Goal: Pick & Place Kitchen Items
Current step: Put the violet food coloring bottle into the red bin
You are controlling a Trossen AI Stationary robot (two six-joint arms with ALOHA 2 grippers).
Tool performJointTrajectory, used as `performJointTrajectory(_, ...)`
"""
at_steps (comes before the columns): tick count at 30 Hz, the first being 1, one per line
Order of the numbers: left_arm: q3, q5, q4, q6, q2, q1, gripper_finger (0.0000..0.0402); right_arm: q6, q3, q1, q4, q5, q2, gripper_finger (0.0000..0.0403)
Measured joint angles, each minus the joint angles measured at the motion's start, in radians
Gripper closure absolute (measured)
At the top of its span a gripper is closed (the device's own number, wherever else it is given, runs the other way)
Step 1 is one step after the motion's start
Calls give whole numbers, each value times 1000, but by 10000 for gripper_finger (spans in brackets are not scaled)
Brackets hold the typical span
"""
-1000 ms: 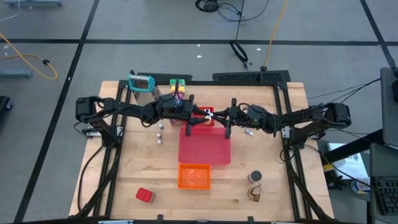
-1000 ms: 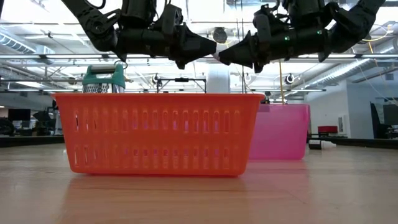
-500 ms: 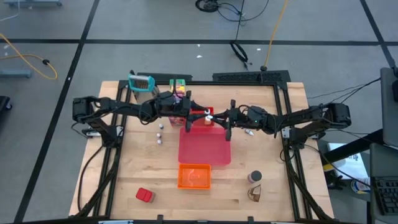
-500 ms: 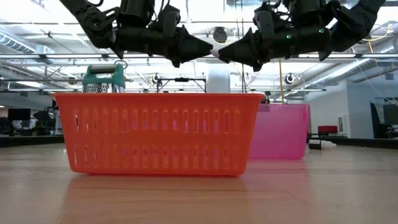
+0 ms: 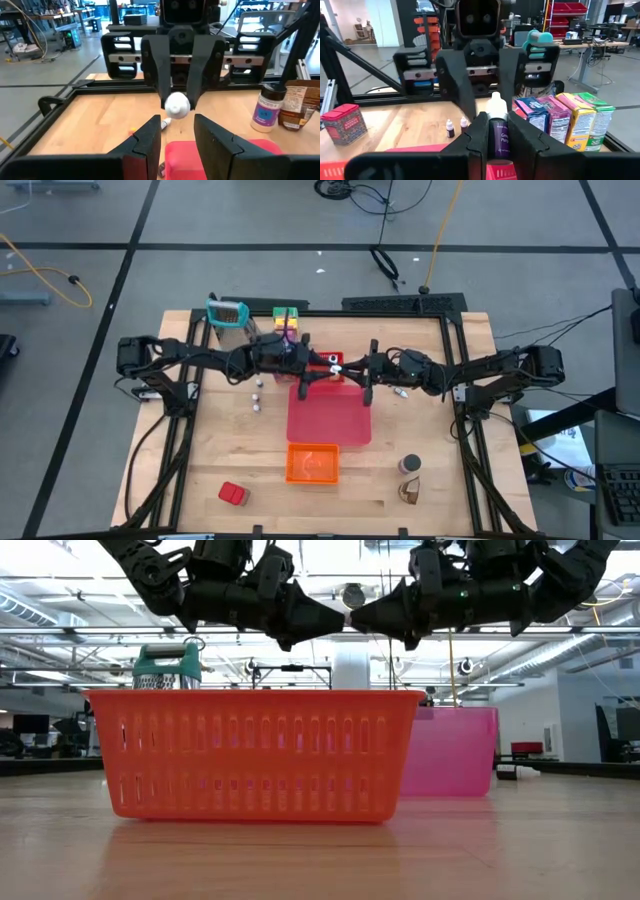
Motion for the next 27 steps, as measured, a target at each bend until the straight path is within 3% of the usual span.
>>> performJointTrajectory(27,0,0,53,-3,-1,-3,282,5,0,2,-5,0,0,358)
